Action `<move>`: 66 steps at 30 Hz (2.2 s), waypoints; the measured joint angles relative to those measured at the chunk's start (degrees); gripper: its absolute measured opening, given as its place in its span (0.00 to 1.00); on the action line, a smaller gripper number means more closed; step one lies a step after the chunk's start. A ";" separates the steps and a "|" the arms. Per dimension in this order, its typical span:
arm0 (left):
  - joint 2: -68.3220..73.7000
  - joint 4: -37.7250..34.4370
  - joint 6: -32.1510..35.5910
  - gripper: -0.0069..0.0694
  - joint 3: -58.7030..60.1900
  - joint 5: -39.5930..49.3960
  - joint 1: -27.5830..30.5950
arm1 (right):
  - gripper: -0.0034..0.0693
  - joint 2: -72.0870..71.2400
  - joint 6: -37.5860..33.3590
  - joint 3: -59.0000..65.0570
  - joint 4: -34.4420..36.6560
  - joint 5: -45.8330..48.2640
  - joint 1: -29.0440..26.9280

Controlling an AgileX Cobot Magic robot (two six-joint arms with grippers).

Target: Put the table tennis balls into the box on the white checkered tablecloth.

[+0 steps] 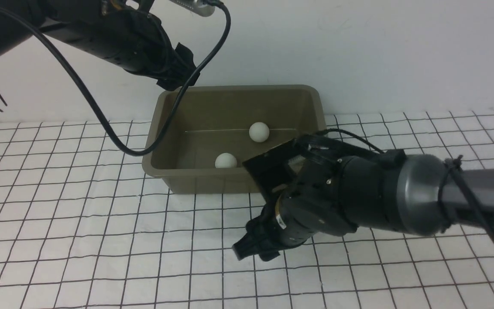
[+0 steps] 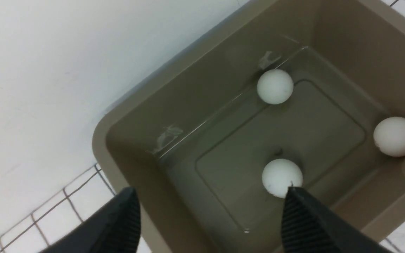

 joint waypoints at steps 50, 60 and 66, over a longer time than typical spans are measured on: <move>-55.30 2.92 -6.79 0.31 39.44 -9.08 11.30 | 0.24 -2.09 -5.57 -22.50 -7.09 10.85 -9.78; -65.53 2.87 -11.29 0.09 52.54 -15.05 11.30 | 0.03 -20.37 -5.76 -4.68 -8.15 10.15 -9.78; -69.74 2.87 -12.32 0.09 57.19 -16.81 11.30 | 0.03 -33.90 -2.10 12.54 -8.40 3.06 -9.78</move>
